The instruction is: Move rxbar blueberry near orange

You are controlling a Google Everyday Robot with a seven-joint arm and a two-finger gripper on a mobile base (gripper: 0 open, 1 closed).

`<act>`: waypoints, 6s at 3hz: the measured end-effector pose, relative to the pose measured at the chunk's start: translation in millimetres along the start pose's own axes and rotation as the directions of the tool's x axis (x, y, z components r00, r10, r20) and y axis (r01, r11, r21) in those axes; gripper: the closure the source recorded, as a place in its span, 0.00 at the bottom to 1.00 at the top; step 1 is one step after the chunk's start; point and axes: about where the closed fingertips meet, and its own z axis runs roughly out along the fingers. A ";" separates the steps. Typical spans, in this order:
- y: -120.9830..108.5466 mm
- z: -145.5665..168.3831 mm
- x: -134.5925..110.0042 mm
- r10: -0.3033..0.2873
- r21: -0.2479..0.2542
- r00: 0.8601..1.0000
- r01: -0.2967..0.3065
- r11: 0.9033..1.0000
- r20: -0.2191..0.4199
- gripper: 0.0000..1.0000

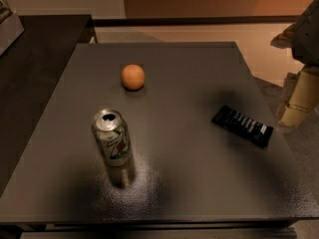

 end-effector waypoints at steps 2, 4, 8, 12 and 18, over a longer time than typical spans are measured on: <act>-4.0 9.2 -1.2 0.020 -0.009 1.000 -0.021 1.000 -0.008 0.00; -24.7 46.3 13.7 0.102 -0.018 0.993 -0.104 0.994 -0.064 0.00; -4.5 112.8 32.2 0.220 -0.091 0.972 -0.227 0.970 -0.078 0.00; 2.5 147.3 32.5 0.223 -0.148 0.974 -0.228 0.962 -0.050 0.41; -46.1 128.0 -74.0 0.111 -0.160 0.991 -0.098 0.982 0.077 1.00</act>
Offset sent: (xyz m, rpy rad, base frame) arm 0.0164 0.0019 -0.0247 0.0009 0.0598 -0.0499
